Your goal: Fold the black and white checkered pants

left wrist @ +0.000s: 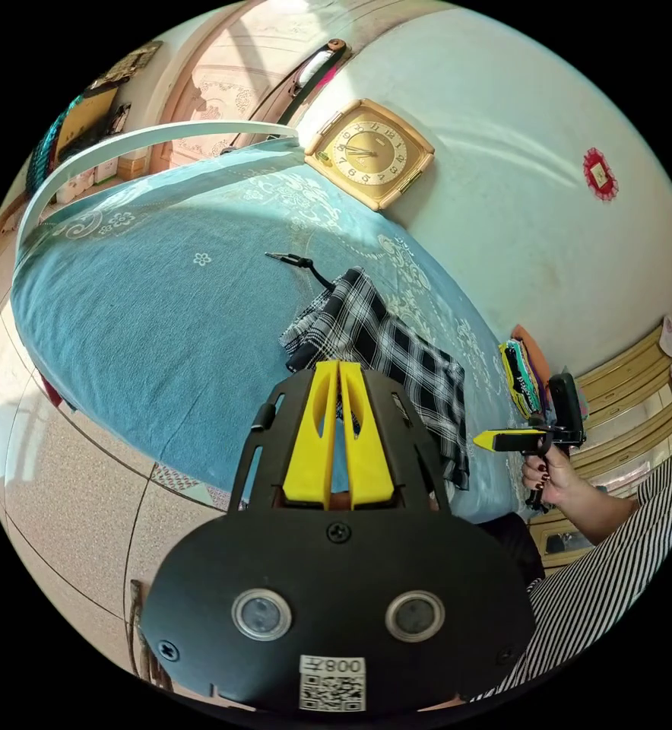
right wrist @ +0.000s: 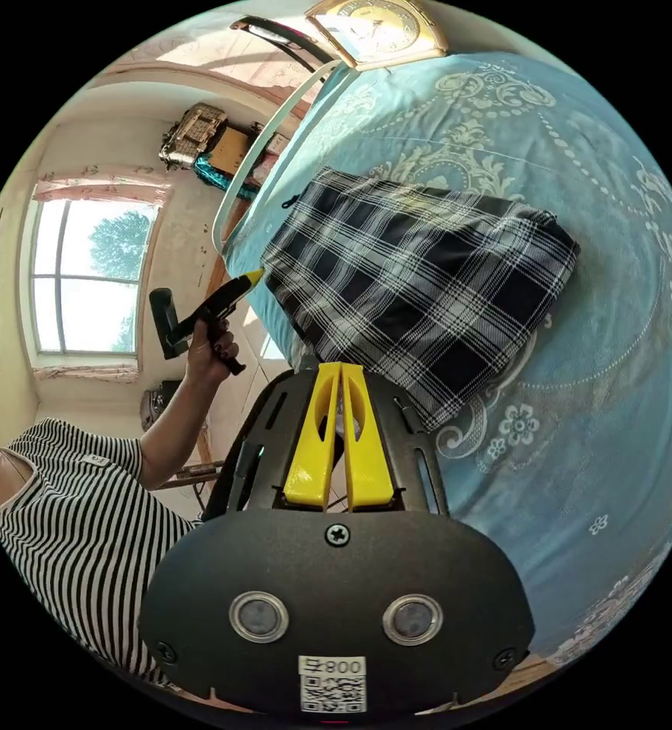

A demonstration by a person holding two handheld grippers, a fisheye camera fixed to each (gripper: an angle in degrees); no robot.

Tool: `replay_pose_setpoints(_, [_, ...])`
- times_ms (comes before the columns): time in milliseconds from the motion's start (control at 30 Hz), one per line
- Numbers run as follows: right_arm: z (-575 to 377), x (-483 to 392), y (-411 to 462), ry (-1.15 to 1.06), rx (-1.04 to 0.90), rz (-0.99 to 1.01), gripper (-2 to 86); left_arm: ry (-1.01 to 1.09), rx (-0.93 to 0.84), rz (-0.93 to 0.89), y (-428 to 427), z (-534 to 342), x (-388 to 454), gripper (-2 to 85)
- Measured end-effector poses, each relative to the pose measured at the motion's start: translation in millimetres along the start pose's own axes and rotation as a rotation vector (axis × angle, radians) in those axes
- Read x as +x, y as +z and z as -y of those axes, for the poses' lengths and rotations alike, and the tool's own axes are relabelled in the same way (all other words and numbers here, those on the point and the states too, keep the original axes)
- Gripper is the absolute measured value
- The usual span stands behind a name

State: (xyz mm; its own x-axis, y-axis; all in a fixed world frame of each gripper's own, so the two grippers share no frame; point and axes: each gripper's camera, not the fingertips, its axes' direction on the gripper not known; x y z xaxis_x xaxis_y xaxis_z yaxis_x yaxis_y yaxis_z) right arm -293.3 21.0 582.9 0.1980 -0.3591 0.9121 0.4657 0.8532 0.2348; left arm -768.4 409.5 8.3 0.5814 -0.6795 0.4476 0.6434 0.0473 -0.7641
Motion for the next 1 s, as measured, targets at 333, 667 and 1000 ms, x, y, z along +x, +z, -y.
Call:
replay_pose_setpoints(333, [-46.3,26.7,-7.2,0.063,-0.045,0.020,0.1,0.063,-0.042,-0.047,27.9,-4.6,76.8,0.1])
replay_pose_setpoints(667, [-82.1,49.8,-29.6,0.168,0.017,0.052,0.1,0.335,-0.437,-0.071,138.1,-13.7,196.5,0.1])
replay_pose_setpoints(1000, [-39.0,78.0,-129.8,0.130,0.272,-0.034,0.0,0.402,-0.543,-0.115,184.9,-13.6,264.4,0.1])
